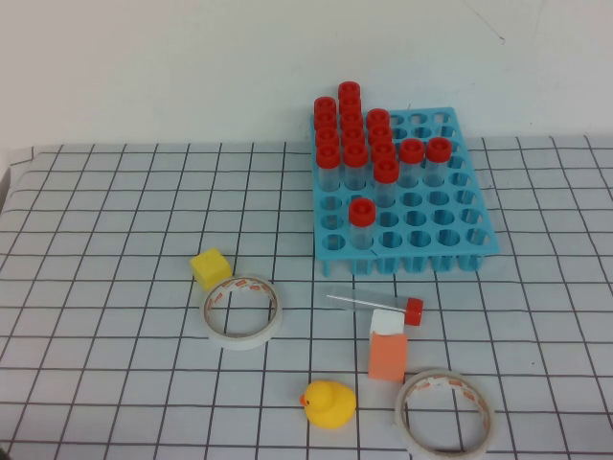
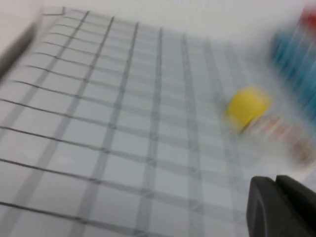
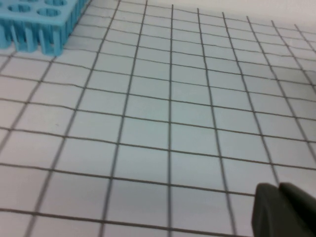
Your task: Place the test tubes
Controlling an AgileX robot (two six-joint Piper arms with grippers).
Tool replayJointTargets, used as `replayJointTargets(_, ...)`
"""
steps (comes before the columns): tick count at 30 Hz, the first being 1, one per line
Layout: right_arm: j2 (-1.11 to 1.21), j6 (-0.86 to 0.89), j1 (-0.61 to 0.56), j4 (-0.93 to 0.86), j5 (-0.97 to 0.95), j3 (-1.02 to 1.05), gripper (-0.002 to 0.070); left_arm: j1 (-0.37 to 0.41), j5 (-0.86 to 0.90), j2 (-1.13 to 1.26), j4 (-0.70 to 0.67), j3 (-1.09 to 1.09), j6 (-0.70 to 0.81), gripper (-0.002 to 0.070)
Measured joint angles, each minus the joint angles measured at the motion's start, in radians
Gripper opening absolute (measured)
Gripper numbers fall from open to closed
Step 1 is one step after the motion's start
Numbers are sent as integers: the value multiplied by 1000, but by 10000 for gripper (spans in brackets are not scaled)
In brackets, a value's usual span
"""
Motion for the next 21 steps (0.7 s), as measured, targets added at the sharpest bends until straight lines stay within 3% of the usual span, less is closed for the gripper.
replayJointTargets(3, 0, 0, 0, 88, -4, 0, -1, 0, -102, 0, -282, 0, -103, -1)
replayJointTargets(7, 0, 20, 0, 310, -10, 2, -1, 0, -177, 0, -509, 0, -141, -1)
replayJointTargets(12, 0, 104, 0, 862, -10, 6, -1, 0, -221, 0, -557, 0, -139, -1)
replayJointTargets(17, 0, 104, 0, 989, -26, 6, -1, 0, -240, 0, -559, 0, -109, -1)
replayJointTargets(21, 0, 104, 0, 1007, -100, 6, -1, 0, -80, 0, -547, -52, 24, -1)
